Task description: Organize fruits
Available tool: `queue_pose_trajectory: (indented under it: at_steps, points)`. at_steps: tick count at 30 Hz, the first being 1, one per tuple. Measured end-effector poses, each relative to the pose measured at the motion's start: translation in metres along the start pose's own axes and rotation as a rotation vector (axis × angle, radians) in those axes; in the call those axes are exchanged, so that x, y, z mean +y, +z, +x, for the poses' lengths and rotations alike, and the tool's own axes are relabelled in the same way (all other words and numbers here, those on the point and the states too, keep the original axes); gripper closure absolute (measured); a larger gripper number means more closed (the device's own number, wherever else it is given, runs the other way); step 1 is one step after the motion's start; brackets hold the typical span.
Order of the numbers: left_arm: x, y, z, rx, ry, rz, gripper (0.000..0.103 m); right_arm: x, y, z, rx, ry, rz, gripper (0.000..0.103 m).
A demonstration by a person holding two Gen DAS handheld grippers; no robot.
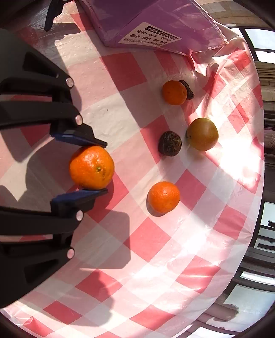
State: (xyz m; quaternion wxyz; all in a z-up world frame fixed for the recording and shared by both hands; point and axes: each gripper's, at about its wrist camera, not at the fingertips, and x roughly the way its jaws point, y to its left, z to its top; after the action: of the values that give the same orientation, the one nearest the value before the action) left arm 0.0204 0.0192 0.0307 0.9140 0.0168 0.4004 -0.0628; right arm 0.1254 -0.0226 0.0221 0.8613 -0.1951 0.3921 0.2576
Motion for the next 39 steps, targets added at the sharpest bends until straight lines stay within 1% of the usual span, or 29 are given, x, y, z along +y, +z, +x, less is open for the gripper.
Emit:
queue_pose_trajectory:
  at_steps: [1,2,4,6,7,9,11,12,14,15,17,18,19,20,21,23,26,28,33,35,38,39]
  points:
    - [-0.002,0.015,0.013,0.004,0.051,-0.012,0.004,-0.017,-0.011,-0.006,-0.002,-0.032,0.078,0.065]
    - [-0.001,0.029,0.027,0.011,0.084,-0.034,0.004,-0.034,-0.022,-0.013,-0.007,-0.048,0.16,0.065]
    - [0.009,0.052,0.053,0.034,0.112,-0.101,0.005,-0.063,-0.046,-0.023,-0.017,-0.07,0.314,0.065]
    - [0.027,0.074,0.076,0.027,0.153,-0.181,0.006,-0.084,-0.065,-0.03,-0.037,-0.06,0.437,0.065]
    - [0.034,0.086,0.088,0.038,0.163,-0.215,0.01,-0.092,-0.071,-0.034,-0.054,-0.049,0.486,0.065]
    - [0.049,0.107,0.108,0.046,0.171,-0.272,0.015,-0.1,-0.078,-0.041,-0.084,-0.055,0.528,0.065]
    - [0.059,0.125,0.124,0.046,0.2,-0.29,0.019,-0.104,-0.083,-0.044,-0.102,-0.051,0.551,0.065]
    - [0.063,0.135,0.13,0.049,0.204,-0.288,0.026,-0.104,-0.083,-0.045,-0.109,-0.047,0.547,0.065]
    - [0.063,0.146,0.146,0.054,0.206,-0.263,0.031,-0.102,-0.081,-0.045,-0.119,-0.044,0.544,0.065]
    - [0.063,0.152,0.152,0.062,0.207,-0.252,0.036,-0.105,-0.083,-0.046,-0.118,-0.044,0.547,0.065]
    - [0.059,0.16,0.16,0.073,0.211,-0.221,0.042,-0.106,-0.083,-0.044,-0.113,-0.03,0.561,0.065]
    - [0.056,0.162,0.162,0.067,0.198,-0.202,0.052,-0.108,-0.083,-0.044,-0.111,-0.029,0.569,0.065]
    - [0.052,0.163,0.162,0.063,0.192,-0.179,0.06,-0.109,-0.084,-0.044,-0.11,-0.028,0.574,0.065]
    - [0.049,0.163,0.161,0.058,0.2,-0.158,0.061,-0.109,-0.084,-0.043,-0.109,-0.024,0.575,0.065]
    - [0.047,0.163,0.161,0.059,0.198,-0.144,0.061,-0.109,-0.084,-0.043,-0.107,-0.024,0.578,0.065]
    - [0.046,0.161,0.158,0.055,0.161,-0.147,0.062,-0.109,-0.084,-0.042,-0.103,-0.017,0.579,0.065]
    - [0.054,0.153,0.151,0.044,0.1,-0.198,0.062,-0.11,-0.084,-0.041,-0.1,-0.004,0.583,0.065]
    - [0.058,0.148,0.146,0.035,0.078,-0.223,0.062,-0.111,-0.085,-0.041,-0.1,0.005,0.587,0.065]
    - [0.063,0.141,0.14,0.025,0.052,-0.255,0.062,-0.12,-0.088,-0.039,-0.114,0.037,0.638,0.065]
    - [0.065,0.14,0.139,0.025,0.053,-0.259,0.062,-0.122,-0.089,-0.037,-0.106,0.036,0.656,0.065]
    - [0.054,0.136,0.136,0.029,0.054,-0.239,0.062,-0.123,-0.089,-0.037,-0.104,0.038,0.658,0.065]
    - [0.045,0.124,0.129,0.027,0.046,-0.228,0.062,-0.124,-0.09,-0.037,-0.107,0.042,0.665,0.065]
